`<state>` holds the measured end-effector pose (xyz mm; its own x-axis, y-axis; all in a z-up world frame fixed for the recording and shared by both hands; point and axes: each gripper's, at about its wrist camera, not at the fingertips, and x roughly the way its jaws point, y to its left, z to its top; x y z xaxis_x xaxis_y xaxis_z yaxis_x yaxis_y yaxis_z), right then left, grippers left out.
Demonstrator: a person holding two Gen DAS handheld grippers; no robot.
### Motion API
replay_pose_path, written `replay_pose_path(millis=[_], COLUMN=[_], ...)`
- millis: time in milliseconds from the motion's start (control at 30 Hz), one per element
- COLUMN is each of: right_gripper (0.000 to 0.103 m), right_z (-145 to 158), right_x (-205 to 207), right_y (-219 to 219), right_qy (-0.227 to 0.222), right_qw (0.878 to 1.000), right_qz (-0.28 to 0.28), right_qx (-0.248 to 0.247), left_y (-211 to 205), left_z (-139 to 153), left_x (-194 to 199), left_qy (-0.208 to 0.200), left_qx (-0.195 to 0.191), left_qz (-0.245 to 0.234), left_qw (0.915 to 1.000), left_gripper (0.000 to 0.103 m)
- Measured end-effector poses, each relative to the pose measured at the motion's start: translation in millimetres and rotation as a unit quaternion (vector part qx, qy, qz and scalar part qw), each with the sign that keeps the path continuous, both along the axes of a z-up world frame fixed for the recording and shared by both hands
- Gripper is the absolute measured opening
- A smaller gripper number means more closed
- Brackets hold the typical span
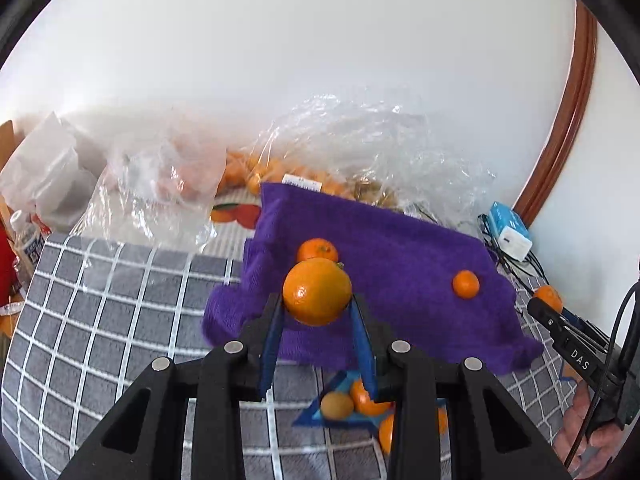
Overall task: Organize fruits
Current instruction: 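Carry both oranges onto the purple towel and open both grippers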
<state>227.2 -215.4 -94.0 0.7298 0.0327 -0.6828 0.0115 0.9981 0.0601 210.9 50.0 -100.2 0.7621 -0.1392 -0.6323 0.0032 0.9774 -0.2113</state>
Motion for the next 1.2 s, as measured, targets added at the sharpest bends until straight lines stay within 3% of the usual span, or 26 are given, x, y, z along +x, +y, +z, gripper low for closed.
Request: replay_pose_path(millis=[200,500,833,1200], right_gripper=[0.041,0.041,0.041,0.041], right_z=[-8,-48,-70,-77], right_x=[32,46,52,52], right_y=[8,2,3,10], right_qy=[-0.003,0.029,0.061,0.072], right_qw=[1.0,1.0,0.998,0.997], right_qz=[0.004,-0.006,0.002,0.009], right_qx=[0.003,-0.01,-0.025,-0.032], left_y=[-6,0,-18,-16], left_z=[-15,-57,-66,-66], left_x=[28,41,43,44], left_qy=[-0.003,0.014,0.002,0.003], left_qx=[0.012,0.005,0.048,0.043], left_qz=[0.031,0.049,0.026,0.026], left_qw=[0.9995,0.9987,0.9985,0.9987], left_gripper=[0.032,0.032,0.032,0.031])
